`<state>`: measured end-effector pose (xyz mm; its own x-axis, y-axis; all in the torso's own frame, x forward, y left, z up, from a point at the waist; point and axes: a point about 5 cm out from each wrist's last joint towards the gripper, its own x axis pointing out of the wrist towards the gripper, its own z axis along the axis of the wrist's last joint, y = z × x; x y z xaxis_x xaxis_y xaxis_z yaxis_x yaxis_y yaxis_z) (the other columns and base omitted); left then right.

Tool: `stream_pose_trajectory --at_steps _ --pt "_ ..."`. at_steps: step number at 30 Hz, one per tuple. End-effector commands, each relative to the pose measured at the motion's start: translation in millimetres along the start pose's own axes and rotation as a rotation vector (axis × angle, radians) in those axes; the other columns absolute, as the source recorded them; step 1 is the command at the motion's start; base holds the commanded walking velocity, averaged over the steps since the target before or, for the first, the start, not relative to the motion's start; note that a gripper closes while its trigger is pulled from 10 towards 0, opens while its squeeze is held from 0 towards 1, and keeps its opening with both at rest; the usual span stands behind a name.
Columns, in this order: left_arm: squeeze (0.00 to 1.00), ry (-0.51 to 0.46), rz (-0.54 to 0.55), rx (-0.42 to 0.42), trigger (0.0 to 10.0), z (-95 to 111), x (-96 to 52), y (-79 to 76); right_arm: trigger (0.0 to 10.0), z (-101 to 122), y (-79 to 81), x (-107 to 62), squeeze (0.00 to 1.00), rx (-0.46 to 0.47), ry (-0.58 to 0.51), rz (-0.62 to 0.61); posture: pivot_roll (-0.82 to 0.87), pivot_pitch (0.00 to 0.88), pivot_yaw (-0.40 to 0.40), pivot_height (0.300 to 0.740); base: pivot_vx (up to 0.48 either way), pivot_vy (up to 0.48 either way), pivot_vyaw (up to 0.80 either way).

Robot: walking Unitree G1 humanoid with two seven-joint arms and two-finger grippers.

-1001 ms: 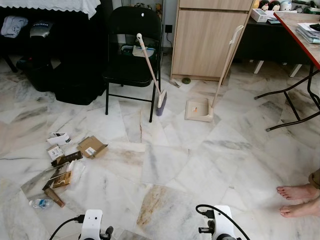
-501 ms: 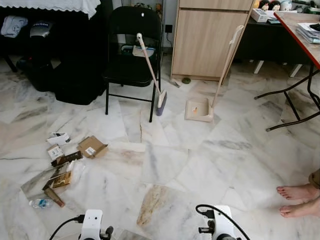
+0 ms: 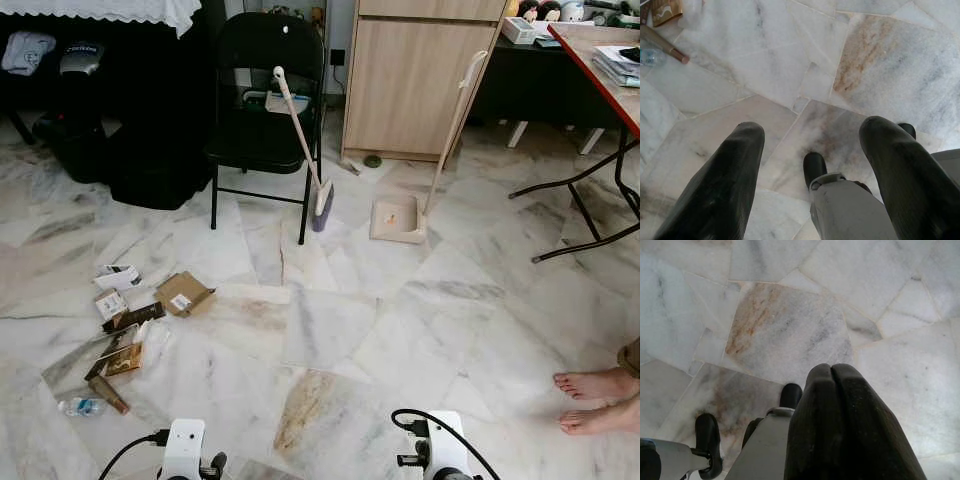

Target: Sweep floor

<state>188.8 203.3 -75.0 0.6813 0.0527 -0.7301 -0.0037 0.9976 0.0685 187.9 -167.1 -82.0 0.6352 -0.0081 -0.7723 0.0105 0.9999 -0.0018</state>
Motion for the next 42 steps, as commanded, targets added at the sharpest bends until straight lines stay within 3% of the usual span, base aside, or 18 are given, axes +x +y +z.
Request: stream_pose_trajectory --at_steps 1,11,15,42 --pt "0.00 0.033 -0.011 0.003 10.0 -7.9 -1.8 -1.6 10.0 -5.5 -1.9 -1.4 0.00 0.001 0.014 -0.008 0.07 0.090 -0.029 0.740 0.000 0.000 0.00" --pt "0.00 0.033 -0.011 0.003 10.0 -7.9 -1.8 -1.6 10.0 -5.5 -1.9 -1.4 0.00 0.001 0.014 -0.008 0.07 0.090 -0.029 0.740 0.000 0.000 0.00" --pt "0.00 0.027 -0.012 0.000 10.0 -7.0 -1.5 -2.9 10.0 -8.3 2.0 -2.2 0.00 0.055 0.011 0.017 0.07 0.093 -0.031 0.740 0.000 0.000 0.00" --pt "0.00 0.027 -0.015 0.001 10.0 -5.6 -1.1 -1.4 10.0 -9.2 2.3 -2.6 0.00 0.069 0.006 0.022 0.07 0.078 -0.029 0.740 0.000 0.000 0.00"
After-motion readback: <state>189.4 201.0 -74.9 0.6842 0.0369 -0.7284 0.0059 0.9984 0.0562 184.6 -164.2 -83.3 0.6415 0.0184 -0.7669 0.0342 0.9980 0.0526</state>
